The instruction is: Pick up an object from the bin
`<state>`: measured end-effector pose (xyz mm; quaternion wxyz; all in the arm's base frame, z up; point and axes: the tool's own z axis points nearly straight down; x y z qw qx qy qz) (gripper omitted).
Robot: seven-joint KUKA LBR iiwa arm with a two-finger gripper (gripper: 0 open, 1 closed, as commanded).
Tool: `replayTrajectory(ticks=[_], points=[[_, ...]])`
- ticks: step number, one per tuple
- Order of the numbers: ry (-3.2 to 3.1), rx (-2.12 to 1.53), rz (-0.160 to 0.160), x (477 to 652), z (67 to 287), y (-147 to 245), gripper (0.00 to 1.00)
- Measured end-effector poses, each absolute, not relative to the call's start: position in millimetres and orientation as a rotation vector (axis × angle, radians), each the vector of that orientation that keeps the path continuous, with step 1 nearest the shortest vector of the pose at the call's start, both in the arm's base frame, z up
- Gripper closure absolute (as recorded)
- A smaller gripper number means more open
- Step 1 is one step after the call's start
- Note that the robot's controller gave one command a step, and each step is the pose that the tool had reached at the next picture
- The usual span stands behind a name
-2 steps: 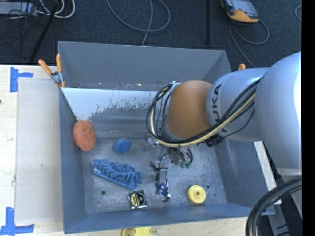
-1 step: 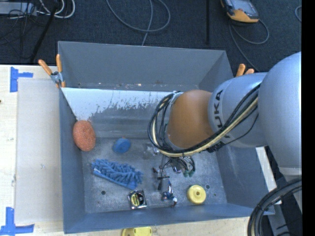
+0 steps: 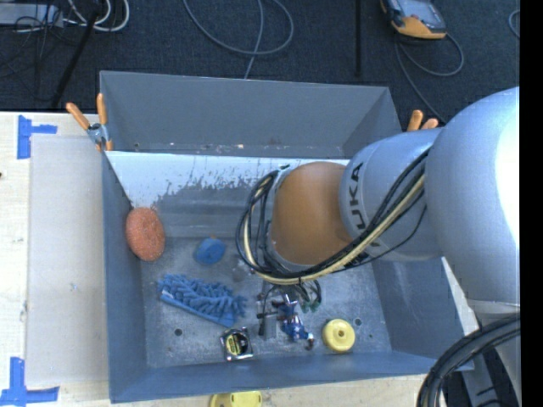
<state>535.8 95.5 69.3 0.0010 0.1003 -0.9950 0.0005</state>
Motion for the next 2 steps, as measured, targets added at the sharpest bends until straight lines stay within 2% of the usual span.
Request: replayTrajectory(ticks=[1, 2], points=[[-3.115, 0.392, 0.000, 525.7, 69.1, 130.2, 0.00], [-3.095, 0.540, -0.001, 519.7, 69.7, 128.3, 1.00]])
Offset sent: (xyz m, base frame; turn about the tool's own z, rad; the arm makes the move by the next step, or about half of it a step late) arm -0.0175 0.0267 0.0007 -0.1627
